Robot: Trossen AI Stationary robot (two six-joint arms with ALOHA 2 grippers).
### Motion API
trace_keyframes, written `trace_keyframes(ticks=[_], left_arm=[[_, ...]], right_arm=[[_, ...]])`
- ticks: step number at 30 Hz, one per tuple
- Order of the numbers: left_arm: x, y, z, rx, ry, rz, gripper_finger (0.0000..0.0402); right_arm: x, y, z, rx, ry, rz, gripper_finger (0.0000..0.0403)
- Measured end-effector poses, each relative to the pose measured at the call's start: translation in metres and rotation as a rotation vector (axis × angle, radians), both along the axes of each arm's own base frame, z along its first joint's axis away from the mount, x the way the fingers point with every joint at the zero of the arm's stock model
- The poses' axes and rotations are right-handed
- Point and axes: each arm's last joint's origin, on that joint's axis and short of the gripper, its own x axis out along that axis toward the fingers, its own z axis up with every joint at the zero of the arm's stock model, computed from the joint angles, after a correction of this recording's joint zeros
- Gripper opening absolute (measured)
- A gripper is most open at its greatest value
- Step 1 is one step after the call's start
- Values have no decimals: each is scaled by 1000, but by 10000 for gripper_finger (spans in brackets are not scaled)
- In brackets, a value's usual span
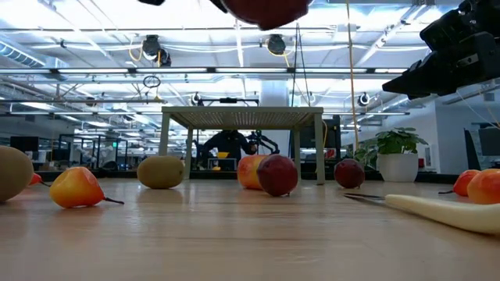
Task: Pick & Place Fruit
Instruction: Put the violet strainer bowl on the shelf
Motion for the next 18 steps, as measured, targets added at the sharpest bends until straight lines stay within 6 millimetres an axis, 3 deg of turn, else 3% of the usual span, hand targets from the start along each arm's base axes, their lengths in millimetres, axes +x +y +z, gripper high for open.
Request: trace_keyframes(ticks=[10, 18], left_arm=[[8, 80, 21, 121, 29, -7, 0], [-2, 141, 32, 112, 73, -38, 0]], right_arm=[[0, 0, 0, 3, 0, -1, 4], [0, 0, 0, 33, -3, -7, 4]])
